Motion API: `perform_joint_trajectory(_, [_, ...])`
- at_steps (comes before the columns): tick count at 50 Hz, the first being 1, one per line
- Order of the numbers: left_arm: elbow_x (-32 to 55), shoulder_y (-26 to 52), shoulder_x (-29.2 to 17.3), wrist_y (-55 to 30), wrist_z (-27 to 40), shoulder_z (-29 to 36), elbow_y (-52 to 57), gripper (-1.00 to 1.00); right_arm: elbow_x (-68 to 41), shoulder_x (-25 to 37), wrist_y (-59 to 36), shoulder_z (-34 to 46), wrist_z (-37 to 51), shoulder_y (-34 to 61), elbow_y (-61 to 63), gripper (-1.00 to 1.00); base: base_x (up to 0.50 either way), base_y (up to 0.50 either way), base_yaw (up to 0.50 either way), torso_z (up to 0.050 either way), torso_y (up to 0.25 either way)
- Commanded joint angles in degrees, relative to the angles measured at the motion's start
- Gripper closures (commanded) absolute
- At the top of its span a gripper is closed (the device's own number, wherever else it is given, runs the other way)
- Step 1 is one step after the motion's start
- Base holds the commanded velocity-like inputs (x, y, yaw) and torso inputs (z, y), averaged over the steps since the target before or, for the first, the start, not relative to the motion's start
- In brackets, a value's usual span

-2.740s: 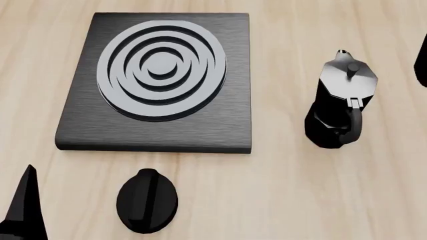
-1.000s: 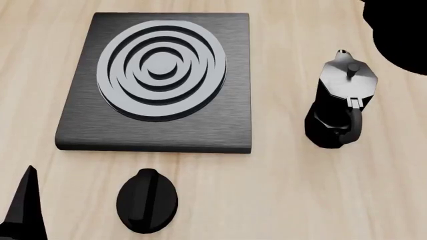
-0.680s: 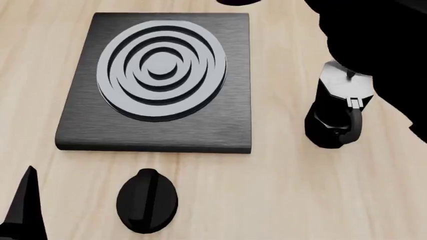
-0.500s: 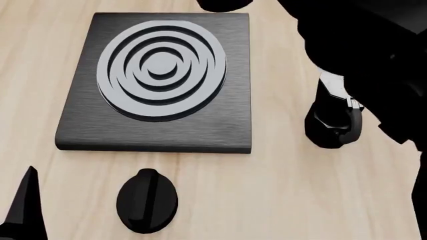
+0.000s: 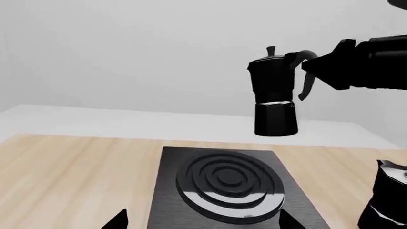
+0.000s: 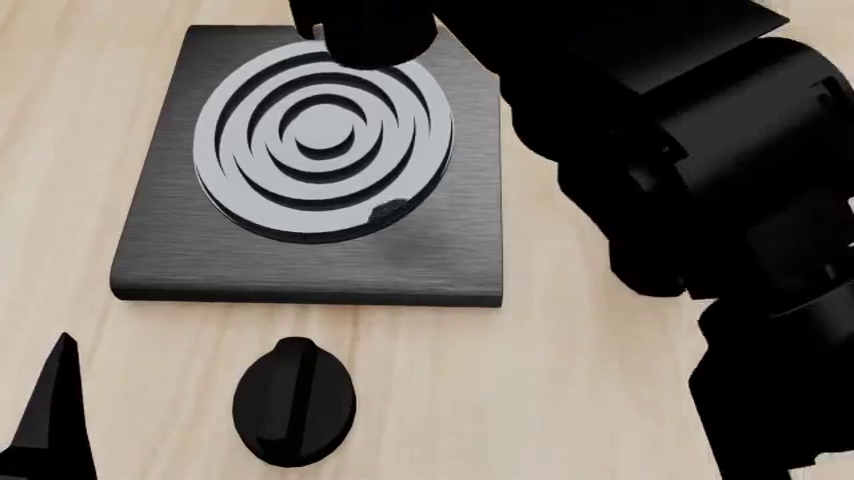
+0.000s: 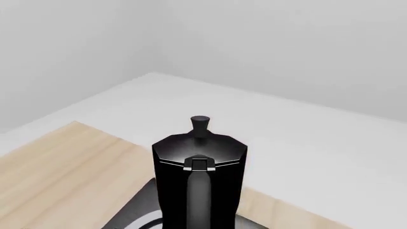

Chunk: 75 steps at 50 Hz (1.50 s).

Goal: Put the right moka pot on the stove.

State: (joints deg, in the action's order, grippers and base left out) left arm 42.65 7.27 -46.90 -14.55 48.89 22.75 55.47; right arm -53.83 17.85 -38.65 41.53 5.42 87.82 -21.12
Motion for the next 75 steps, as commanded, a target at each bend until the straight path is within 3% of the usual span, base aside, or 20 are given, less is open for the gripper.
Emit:
perform_joint_trajectory(1, [0.04,0.18,-0.14,0.06,0.12,0.26,0.06,-1.0,4.19,-3.62,4.94,0.73,-3.91,0.14,-6.18,1.0,0.0,0.0,0.0,0.0,0.0])
perform_joint_trajectory(13, [-0.05,0.22,-0.23,0.44,0.11,0.46,-0.03,-1.0,7.94,-8.94,13.01,2.57,-10.81,0.73,-18.57,1.0,0.0,0.0,0.0,0.0,0.001])
perform_joint_trajectory(24, [0.1,0.34,-0.45,0.51,0.16,0.68,0.06,-1.0,11.37,-17.52,24.51,3.92,-19.31,3.35,-40.92,1.0,0.0,0.0,0.0,0.001,0.001])
perform_joint_trajectory(28, [0.07,0.45,-0.46,0.53,0.06,0.88,0.1,-1.0,5.77,-17.82,27.39,9.69,-19.39,3.76,-43.3,1.0,0.0,0.0,0.0,0.0,0.0])
perform_joint_trajectory(38, [0.12,0.46,-0.63,0.9,-0.13,1.07,0.1,-1.0,-18.81,-17.84,36.71,35.22,-18.46,4.97,-46.56,1.0,0.0,0.0,0.0,0.0,0.001])
perform_joint_trajectory(46, [0.15,0.31,-0.87,1.25,-0.1,1.02,0.21,-1.0,-26.78,-17.84,40.57,44.71,-18.35,4.18,-46.07,1.0,0.0,0.0,0.0,0.0,0.001])
perform_joint_trajectory(75, [0.03,0.34,-1.37,1.54,0.42,1.59,0.37,-1.0,-27.12,-17.84,42.74,47.0,-19.29,0.04,-47.84,1.0,0.0,0.0,0.0,0.0,0.001])
